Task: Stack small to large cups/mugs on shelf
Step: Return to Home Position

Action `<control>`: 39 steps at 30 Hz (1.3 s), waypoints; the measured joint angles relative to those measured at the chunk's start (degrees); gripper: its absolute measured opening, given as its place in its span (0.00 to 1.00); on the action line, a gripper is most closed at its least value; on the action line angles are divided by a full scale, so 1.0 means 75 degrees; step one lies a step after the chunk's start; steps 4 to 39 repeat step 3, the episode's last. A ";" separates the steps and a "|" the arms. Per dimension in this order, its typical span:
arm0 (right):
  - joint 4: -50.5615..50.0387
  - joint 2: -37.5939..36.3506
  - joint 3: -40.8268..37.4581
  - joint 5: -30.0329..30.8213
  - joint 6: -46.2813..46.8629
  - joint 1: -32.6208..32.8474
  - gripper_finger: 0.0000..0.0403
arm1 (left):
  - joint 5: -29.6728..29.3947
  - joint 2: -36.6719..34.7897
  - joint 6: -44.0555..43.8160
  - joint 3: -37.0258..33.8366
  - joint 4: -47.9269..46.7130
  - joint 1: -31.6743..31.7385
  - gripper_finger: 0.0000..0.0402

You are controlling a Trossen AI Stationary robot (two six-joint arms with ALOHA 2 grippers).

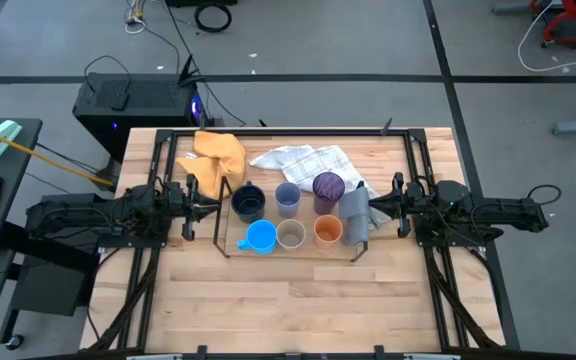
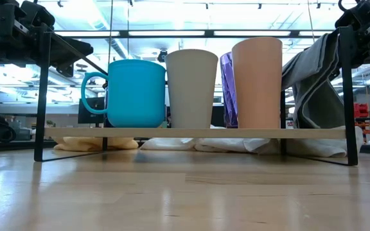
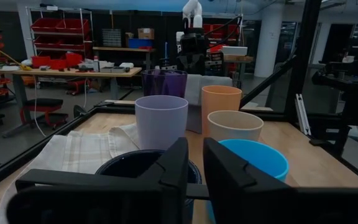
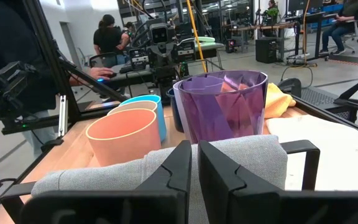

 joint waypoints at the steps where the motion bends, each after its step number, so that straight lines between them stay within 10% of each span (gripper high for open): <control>1: 0.0000 0.0001 0.0000 -0.0001 0.0001 0.0000 0.09 | -0.0002 0.0000 -0.0002 0.0000 0.0000 -0.0001 0.14; 39: 0.0000 0.0001 0.0000 0.0000 0.0002 0.0000 0.09 | -0.0002 0.0002 0.0001 0.0000 0.0000 -0.0001 0.13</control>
